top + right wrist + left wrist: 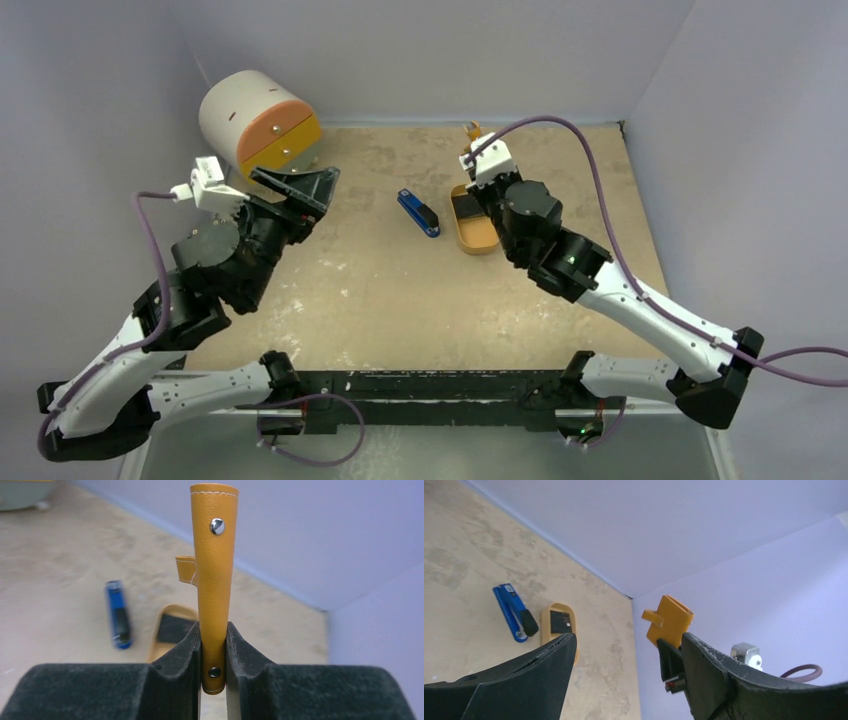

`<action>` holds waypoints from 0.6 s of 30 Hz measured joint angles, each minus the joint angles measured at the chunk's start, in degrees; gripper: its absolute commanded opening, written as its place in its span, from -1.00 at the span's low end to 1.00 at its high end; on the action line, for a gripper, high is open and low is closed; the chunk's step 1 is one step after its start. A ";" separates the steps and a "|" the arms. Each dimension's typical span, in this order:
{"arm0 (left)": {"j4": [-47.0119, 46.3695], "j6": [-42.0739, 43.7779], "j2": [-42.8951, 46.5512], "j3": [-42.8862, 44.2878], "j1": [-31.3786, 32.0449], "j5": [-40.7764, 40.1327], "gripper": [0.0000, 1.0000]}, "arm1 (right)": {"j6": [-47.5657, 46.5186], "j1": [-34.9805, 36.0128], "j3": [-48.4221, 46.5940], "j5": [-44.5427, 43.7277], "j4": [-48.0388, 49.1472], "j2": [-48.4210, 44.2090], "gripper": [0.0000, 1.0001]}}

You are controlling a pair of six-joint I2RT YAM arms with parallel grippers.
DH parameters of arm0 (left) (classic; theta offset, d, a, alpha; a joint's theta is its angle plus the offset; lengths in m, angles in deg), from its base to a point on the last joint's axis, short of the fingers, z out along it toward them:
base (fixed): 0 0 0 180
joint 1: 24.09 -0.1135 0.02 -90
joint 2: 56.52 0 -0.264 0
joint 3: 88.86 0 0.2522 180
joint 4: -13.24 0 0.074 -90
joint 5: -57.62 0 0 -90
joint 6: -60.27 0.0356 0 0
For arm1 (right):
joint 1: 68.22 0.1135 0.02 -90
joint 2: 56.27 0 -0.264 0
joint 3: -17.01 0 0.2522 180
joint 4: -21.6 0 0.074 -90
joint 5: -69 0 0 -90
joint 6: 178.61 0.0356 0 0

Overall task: Put the credit cards into the card holder
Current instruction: Turn over the card holder.

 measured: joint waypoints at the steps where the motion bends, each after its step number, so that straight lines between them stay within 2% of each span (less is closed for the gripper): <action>1: -1.68 1.07 -0.37 -0.11 0.00 1.07 0.55 | -4.96 0.17 0.33 -2.71 3.02 0.13 -1.00; 8: -18.88 8.98 -5.09 -4.15 0.00 9.25 0.59 | -40.06 1.22 9.05 -13.38 32.33 0.94 -1.00; 14: -26.95 15.26 -15.67 1.55 0.00 13.20 0.61 | -66.36 4.85 17.09 -12.63 57.79 2.47 -1.00; 18: -29.07 19.65 -22.12 6.91 0.00 15.19 0.62 | -79.06 7.37 20.15 -9.73 68.67 2.91 -1.00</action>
